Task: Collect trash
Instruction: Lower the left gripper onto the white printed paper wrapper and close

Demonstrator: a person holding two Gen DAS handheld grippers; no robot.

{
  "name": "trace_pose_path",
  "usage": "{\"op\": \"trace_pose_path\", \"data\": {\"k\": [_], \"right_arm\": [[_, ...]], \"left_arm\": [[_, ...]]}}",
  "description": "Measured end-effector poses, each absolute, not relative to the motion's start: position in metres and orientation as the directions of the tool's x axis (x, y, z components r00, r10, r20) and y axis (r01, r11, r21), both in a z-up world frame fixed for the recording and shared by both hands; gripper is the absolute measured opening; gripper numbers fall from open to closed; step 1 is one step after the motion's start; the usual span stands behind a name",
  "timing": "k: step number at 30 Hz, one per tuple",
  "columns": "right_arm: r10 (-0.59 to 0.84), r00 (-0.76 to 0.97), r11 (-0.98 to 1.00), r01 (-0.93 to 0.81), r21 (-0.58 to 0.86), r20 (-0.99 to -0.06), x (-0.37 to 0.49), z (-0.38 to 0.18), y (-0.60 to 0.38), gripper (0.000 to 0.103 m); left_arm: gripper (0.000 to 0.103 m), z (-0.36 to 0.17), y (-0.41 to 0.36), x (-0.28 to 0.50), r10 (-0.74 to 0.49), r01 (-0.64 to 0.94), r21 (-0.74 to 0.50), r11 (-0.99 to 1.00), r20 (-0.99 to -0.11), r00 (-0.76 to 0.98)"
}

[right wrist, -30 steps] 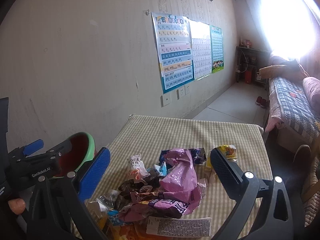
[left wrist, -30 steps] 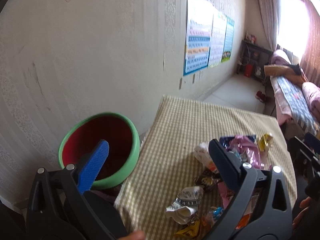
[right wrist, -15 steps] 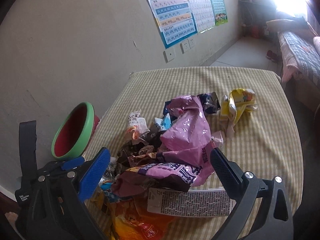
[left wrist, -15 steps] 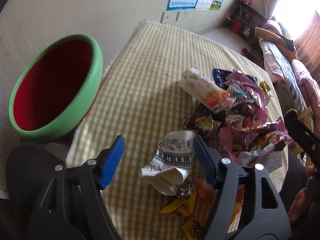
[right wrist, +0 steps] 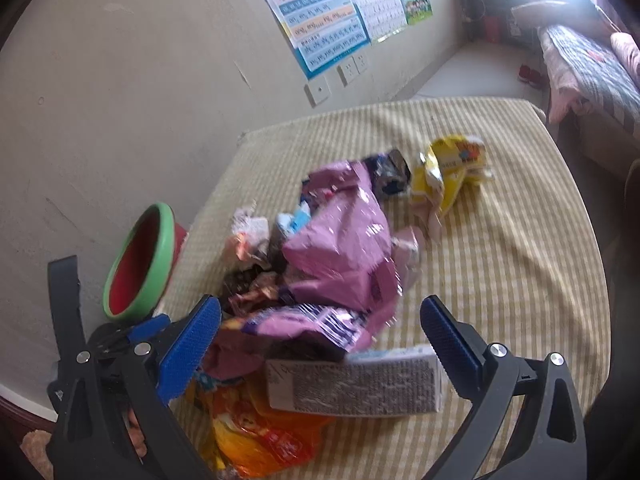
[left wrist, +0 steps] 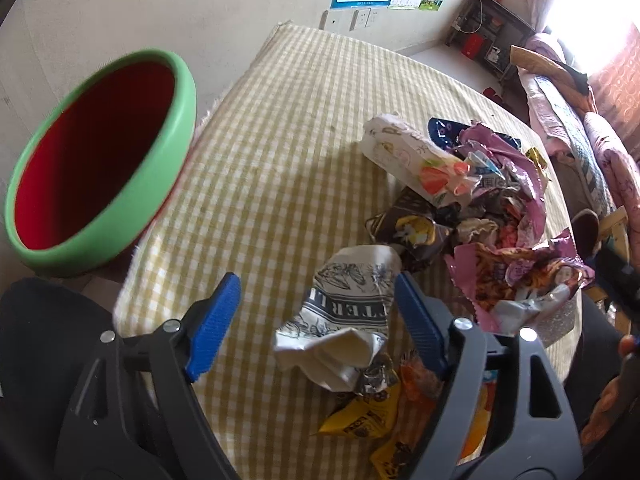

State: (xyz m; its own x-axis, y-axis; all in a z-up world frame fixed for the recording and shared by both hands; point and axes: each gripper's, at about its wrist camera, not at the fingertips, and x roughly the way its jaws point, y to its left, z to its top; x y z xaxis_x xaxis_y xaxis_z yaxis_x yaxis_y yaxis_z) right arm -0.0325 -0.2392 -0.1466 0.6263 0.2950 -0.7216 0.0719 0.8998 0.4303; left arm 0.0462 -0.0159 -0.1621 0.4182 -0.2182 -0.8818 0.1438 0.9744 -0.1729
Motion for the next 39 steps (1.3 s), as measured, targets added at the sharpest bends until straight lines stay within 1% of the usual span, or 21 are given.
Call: {"op": "trace_pose_path", "data": {"k": [4,6,8,9,10,11,15,17,21,22,23,27,30,33,36,38,39], "right_arm": [[0.299,0.609,0.891,0.096,0.443,-0.735,-0.033,-0.16,-0.244,0.096],[0.309,0.601,0.89,0.089,0.447,-0.737,-0.031,-0.162,-0.243,0.096],[0.341,0.582,0.878,0.084,0.472,-0.738,-0.027,-0.166,-0.242,0.096],[0.361,0.573,0.867,0.086,0.491,-0.736,-0.025,-0.169,-0.242,0.096],[0.373,0.568,0.859,0.088,0.504,-0.734,-0.024,-0.17,-0.242,0.096],[0.382,0.563,0.853,0.09,0.514,-0.733,-0.023,-0.171,-0.243,0.096],[0.401,0.576,0.845,0.068,0.53,-0.713,-0.025,-0.161,-0.241,0.096],[0.399,0.569,0.86,0.04,0.509,-0.719,-0.026,-0.154,-0.235,0.096],[0.359,0.542,0.911,-0.028,0.41,-0.76,-0.027,-0.145,-0.217,0.096],[0.354,0.535,0.918,-0.04,0.396,-0.767,-0.028,-0.146,-0.214,0.095],[0.354,0.523,0.921,-0.051,0.386,-0.775,-0.029,-0.148,-0.212,0.091],[0.397,0.482,0.903,-0.051,0.427,-0.781,-0.029,-0.162,-0.213,0.089],[0.368,0.478,0.922,-0.08,0.378,-0.797,-0.027,-0.16,-0.206,0.086],[0.323,0.472,0.946,-0.14,0.292,-0.82,-0.027,-0.153,-0.199,0.086],[0.333,0.46,0.943,-0.186,0.277,-0.823,-0.031,-0.15,-0.198,0.079],[0.343,0.444,0.938,-0.209,0.277,-0.828,-0.033,-0.153,-0.198,0.072],[0.342,0.431,0.937,-0.22,0.27,-0.835,-0.033,-0.156,-0.197,0.07]], "left_arm": [[0.077,-0.169,-0.015,0.047,-0.284,0.153,-0.243,0.958,-0.879,0.382],[0.075,-0.171,-0.019,0.046,-0.285,0.171,-0.237,0.956,-0.885,0.367],[0.066,-0.173,-0.025,0.046,-0.28,0.192,-0.223,0.956,-0.893,0.353],[0.065,-0.175,-0.029,0.046,-0.278,0.202,-0.219,0.955,-0.897,0.343],[0.06,-0.177,-0.031,0.045,-0.279,0.211,-0.218,0.953,-0.901,0.333],[0.058,-0.178,-0.033,0.045,-0.281,0.216,-0.218,0.952,-0.903,0.324],[0.056,-0.179,-0.033,0.046,-0.286,0.21,-0.228,0.951,-0.905,0.315],[0.055,-0.18,-0.033,0.047,-0.286,0.209,-0.228,0.951,-0.905,0.315],[0.055,-0.178,-0.031,0.045,-0.292,0.207,-0.234,0.95,-0.901,0.321],[0.054,-0.177,-0.03,0.045,-0.293,0.204,-0.236,0.95,-0.899,0.326],[0.054,-0.176,-0.029,0.046,-0.296,0.2,-0.24,0.95,-0.896,0.331],[0.054,-0.175,-0.027,0.046,-0.301,0.198,-0.246,0.949,-0.891,0.339],[0.054,-0.174,-0.026,0.047,-0.303,0.2,-0.246,0.948,-0.889,0.343],[0.054,-0.172,-0.02,0.049,-0.309,0.183,-0.258,0.949,-0.884,0.352],[0.054,-0.172,-0.016,0.049,-0.311,0.169,-0.267,0.949,-0.882,0.354],[0.054,-0.172,-0.017,0.049,-0.313,0.171,-0.268,0.948,-0.88,0.356],[0.054,-0.171,-0.018,0.049,-0.313,0.174,-0.266,0.948,-0.88,0.358]]}}
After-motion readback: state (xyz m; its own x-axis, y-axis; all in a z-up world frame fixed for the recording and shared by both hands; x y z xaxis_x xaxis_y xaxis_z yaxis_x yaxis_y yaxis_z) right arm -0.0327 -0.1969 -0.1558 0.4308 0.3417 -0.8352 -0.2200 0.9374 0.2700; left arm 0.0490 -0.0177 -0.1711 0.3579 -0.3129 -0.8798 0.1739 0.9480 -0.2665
